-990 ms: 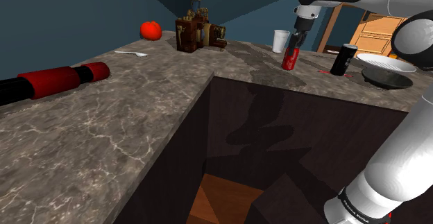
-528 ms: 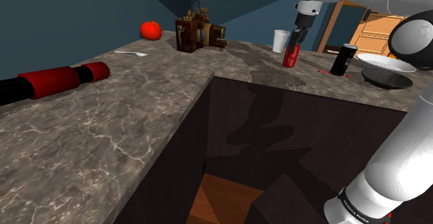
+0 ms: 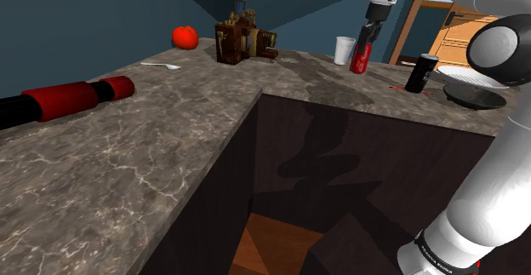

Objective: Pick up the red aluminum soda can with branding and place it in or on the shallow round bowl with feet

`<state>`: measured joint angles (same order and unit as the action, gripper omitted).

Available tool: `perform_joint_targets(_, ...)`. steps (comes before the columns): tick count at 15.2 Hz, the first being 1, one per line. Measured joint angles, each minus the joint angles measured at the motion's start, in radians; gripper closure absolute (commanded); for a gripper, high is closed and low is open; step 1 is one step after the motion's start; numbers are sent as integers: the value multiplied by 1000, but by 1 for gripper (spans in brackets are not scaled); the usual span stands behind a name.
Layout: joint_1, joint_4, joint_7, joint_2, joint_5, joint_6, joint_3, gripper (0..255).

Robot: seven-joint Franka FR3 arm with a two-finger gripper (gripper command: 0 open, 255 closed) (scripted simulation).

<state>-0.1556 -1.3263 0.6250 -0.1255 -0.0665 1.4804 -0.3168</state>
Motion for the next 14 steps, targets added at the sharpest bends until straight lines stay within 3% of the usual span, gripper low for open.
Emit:
perform_joint_targets(11,-37,320,13,-117,-44,-209,-11,255)
perform_joint_targets(14,-59,283,55,-77,-36,-213,-27,255)
